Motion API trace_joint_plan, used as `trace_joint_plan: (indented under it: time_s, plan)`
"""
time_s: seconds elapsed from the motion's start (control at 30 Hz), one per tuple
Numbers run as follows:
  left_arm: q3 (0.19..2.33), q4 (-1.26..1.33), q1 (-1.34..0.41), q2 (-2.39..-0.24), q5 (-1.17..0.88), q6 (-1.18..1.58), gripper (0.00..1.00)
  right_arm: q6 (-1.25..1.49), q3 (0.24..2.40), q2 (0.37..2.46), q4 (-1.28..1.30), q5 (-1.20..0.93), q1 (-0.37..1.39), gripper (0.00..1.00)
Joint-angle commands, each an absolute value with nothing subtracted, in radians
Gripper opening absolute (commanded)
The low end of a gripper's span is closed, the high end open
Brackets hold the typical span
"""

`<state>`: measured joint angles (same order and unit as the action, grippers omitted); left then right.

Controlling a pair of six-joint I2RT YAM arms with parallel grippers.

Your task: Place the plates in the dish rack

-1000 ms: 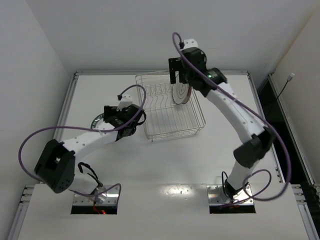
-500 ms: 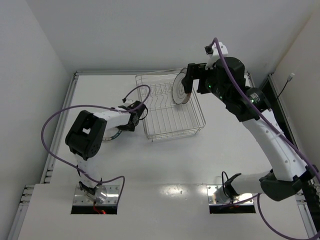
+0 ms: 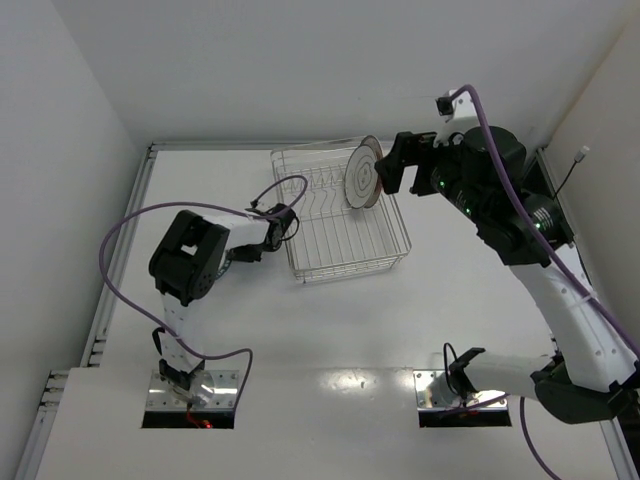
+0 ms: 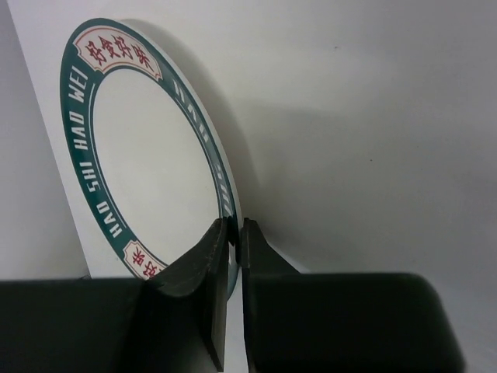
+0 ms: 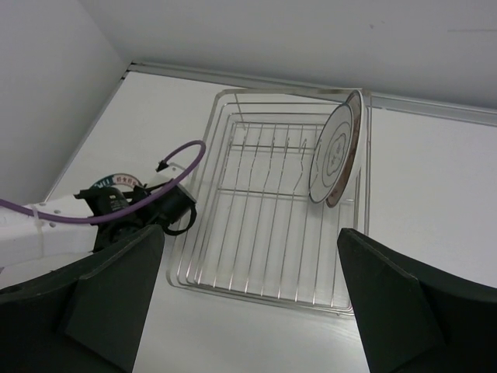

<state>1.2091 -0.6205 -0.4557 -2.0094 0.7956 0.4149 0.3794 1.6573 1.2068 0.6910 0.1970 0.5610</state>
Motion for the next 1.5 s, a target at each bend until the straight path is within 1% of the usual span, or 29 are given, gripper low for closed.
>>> trace_joint_plan:
  time_s: [0.0, 0.07, 0.2, 0.23, 0.27, 0.3, 0.37, 0.43, 0.47, 0.5, 0.57, 0.6, 0.7, 0.8, 0.93, 0.97, 1.1, 1.13, 1.47]
  plan:
    - [1.203, -0.653, -0.442, -2.004, 0.686, 0.46, 0.0, 0.396, 1.647, 1.186, 0.699, 0.183, 0.569, 0.92]
    - [1.215, -0.69, -0.442, -1.918, 0.704, 0.489, 0.0, 0.396, 1.657, 1.177, 0.716, 0.183, 0.569, 0.92]
    - [1.343, -0.79, -0.465, -1.751, 0.704, 0.544, 0.0, 0.396, 1.657, 1.114, 0.736, 0.222, 0.569, 0.92]
    - [1.456, -0.819, -0.486, -1.732, 0.704, 0.555, 0.0, 0.396, 1.657, 1.105, 0.747, 0.232, 0.569, 0.92]
    - [1.526, -0.851, -0.501, -1.72, 0.704, 0.58, 0.0, 0.396, 1.657, 1.095, 0.747, 0.241, 0.569, 0.92]
    - [1.68, -0.908, -0.517, -1.72, 0.716, 0.592, 0.0, 0.387, 1.657, 1.082, 0.756, 0.253, 0.569, 0.92]
    - [1.837, -0.948, -0.572, -1.72, 0.716, 0.626, 0.0, 0.387, 1.657, 1.072, 0.767, 0.265, 0.569, 0.92]
    - [1.951, -0.869, -0.627, -1.668, 0.669, 0.626, 0.0, 0.387, 1.657, 1.072, 0.778, 0.274, 0.56, 0.92]
    - [1.951, -0.809, -0.638, -1.642, 0.632, 0.615, 0.0, 0.387, 1.657, 1.063, 0.793, 0.275, 0.56, 0.93]
    - [1.942, -0.666, -0.638, -1.616, 0.536, 0.615, 0.0, 0.387, 1.657, 1.063, 0.805, 0.287, 0.56, 0.93]
    - [1.85, -0.502, -0.638, -1.541, 0.461, 0.615, 0.0, 0.387, 1.645, 1.051, 0.805, 0.287, 0.56, 0.93]
    - [1.814, -0.351, -0.649, -1.52, 0.425, 0.624, 0.0, 0.387, 1.632, 1.036, 0.805, 0.296, 0.56, 0.95]
    - [1.767, -0.227, -0.64, -1.525, 0.368, 0.685, 0.0, 0.387, 1.632, 1.025, 0.828, 0.308, 0.56, 0.96]
    - [1.767, -0.141, -0.603, -1.604, 0.272, 0.745, 0.0, 0.377, 1.632, 1.014, 0.853, 0.328, 0.56, 0.96]
    - [1.669, 0.107, -0.583, -1.66, 0.152, 0.795, 0.0, 0.368, 1.632, 1.003, 0.871, 0.328, 0.56, 0.97]
    - [1.645, 0.138, -0.583, -1.68, 0.126, 0.811, 0.0, 0.368, 1.632, 0.993, 0.88, 0.328, 0.56, 0.97]
    - [1.644, 0.172, -0.583, -1.746, 0.126, 0.851, 0.0, 0.368, 1.632, 0.983, 0.899, 0.337, 0.56, 0.98]
    - [1.644, 0.172, -0.583, -1.755, 0.126, 0.862, 0.0, 0.359, 1.623, 0.973, 0.908, 0.337, 0.56, 1.0]
    - [1.531, 0.291, -0.574, -1.809, 0.115, 0.905, 0.0, 0.35, 1.58, 0.944, 0.927, 0.347, 0.56, 1.0]
